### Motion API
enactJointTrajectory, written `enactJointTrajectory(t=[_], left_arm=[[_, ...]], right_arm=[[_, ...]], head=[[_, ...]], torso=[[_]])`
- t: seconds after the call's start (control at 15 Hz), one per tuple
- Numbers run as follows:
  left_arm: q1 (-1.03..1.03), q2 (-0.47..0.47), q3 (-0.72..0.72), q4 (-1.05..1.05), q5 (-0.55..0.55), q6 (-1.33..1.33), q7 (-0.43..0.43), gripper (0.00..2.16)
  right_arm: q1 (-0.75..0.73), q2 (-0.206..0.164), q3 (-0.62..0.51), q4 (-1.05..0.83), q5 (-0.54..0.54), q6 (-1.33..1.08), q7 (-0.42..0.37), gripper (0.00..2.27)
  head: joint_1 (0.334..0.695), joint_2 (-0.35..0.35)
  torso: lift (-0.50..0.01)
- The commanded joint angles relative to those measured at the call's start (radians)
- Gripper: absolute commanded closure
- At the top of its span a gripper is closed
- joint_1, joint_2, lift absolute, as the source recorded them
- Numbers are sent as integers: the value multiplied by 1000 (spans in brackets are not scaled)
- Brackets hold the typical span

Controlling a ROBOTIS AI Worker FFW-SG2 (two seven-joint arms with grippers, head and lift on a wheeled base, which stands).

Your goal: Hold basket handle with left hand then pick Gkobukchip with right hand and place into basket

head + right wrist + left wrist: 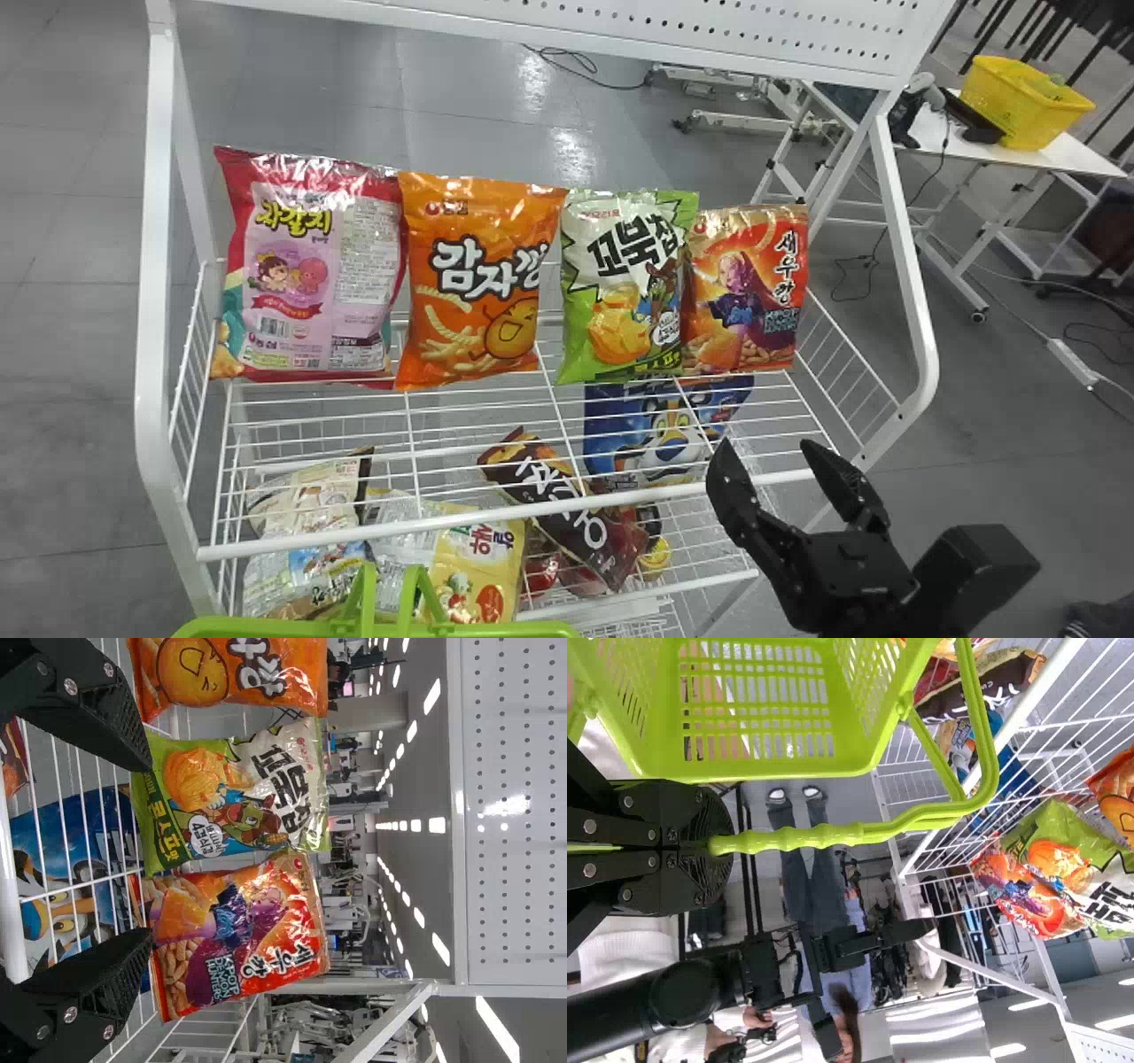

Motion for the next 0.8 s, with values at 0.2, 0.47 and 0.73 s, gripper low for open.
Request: enactJointTrajectory(t=[0.2,0.47,0.73], left_arm=[[12,-3,-33,5,-32,1,9,2118],[17,-3,-59,25,-52,1,21,2118],[27,-3,-67,22,-59,1,37,2118]], right_arm=[[-153,0,11,3,9,221,-2,181],[-296,-1,28,89,35,276,-8,181],[-436,-12,69,215,62,276,-18,181]], head=[[695,-350],[695,-350],[695,-350]], torso=[[-32],[-32],[-32]])
